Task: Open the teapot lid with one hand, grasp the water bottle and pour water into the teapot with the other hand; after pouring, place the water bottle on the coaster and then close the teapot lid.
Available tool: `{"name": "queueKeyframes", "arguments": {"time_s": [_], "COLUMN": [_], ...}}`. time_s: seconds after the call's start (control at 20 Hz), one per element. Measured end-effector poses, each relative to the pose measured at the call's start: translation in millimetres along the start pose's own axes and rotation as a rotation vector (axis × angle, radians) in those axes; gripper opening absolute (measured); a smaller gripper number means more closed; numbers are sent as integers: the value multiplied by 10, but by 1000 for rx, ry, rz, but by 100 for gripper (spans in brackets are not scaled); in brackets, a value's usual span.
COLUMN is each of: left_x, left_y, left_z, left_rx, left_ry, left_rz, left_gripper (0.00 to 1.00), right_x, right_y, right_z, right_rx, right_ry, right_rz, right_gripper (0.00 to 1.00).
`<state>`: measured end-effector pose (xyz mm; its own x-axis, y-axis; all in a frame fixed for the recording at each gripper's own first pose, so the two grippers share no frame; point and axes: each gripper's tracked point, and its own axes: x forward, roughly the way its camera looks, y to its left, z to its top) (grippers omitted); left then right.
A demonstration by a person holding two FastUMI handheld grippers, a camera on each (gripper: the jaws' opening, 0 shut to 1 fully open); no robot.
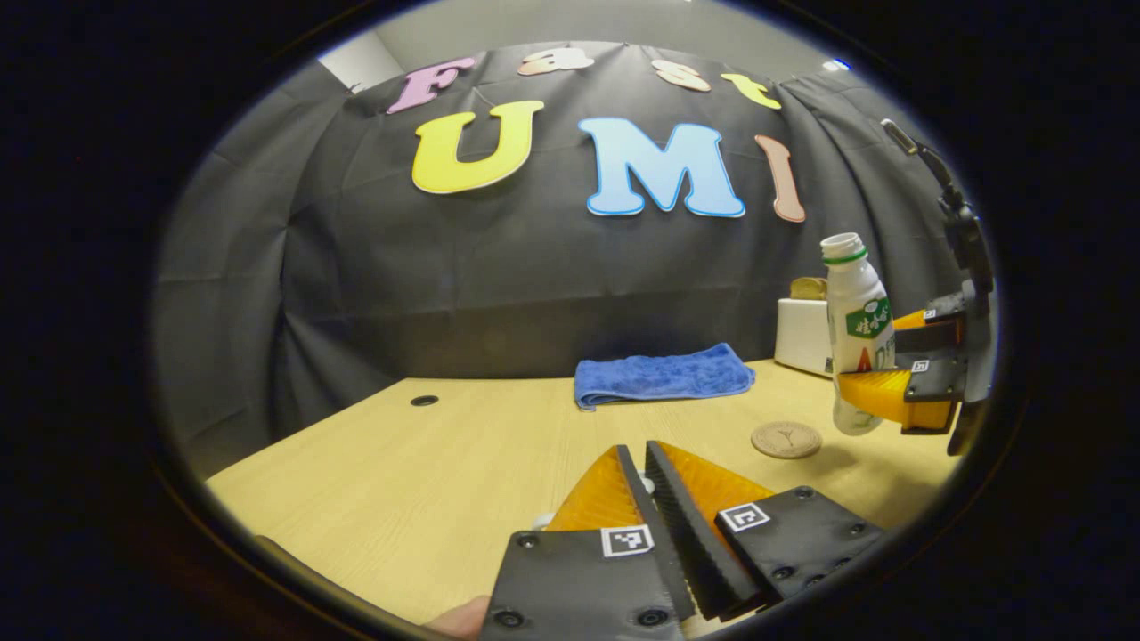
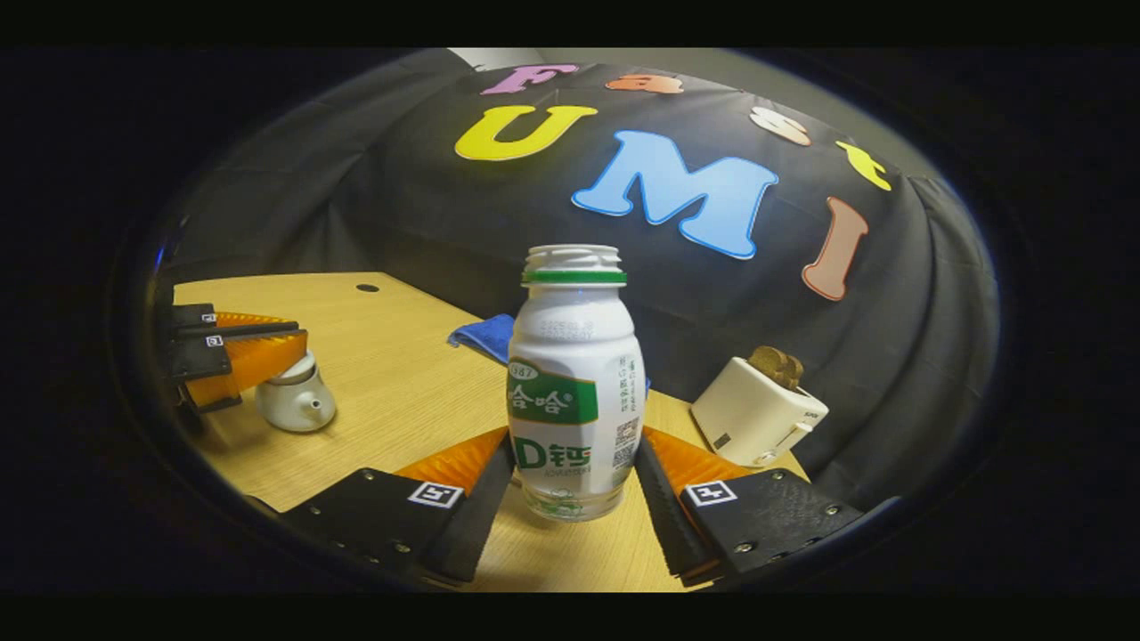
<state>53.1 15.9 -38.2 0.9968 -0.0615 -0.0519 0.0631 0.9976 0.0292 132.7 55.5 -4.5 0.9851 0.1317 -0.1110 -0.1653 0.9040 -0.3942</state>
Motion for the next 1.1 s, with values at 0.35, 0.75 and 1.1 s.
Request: {"name": "queueKeyframes", "arguments": {"time_s": [0.35, 0.75, 1.1], "left_x": [-1, -17, -25], "left_y": [-22, -10, 8], "left_z": [-18, 6, 19], "left_rx": [53, 34, 4], "left_ry": [1, -13, -26], "left_rz": [24, 28, 34], "left_gripper": [16, 16, 16], "right_x": [-67, -33, -12], "right_y": [-68, -103, -115], "right_z": [85, 112, 149], "right_rx": [15, 54, 65], "right_ry": [-20, -19, -19], "right_rz": [-22, -22, -21], "right_gripper": [76, 76, 76]}}
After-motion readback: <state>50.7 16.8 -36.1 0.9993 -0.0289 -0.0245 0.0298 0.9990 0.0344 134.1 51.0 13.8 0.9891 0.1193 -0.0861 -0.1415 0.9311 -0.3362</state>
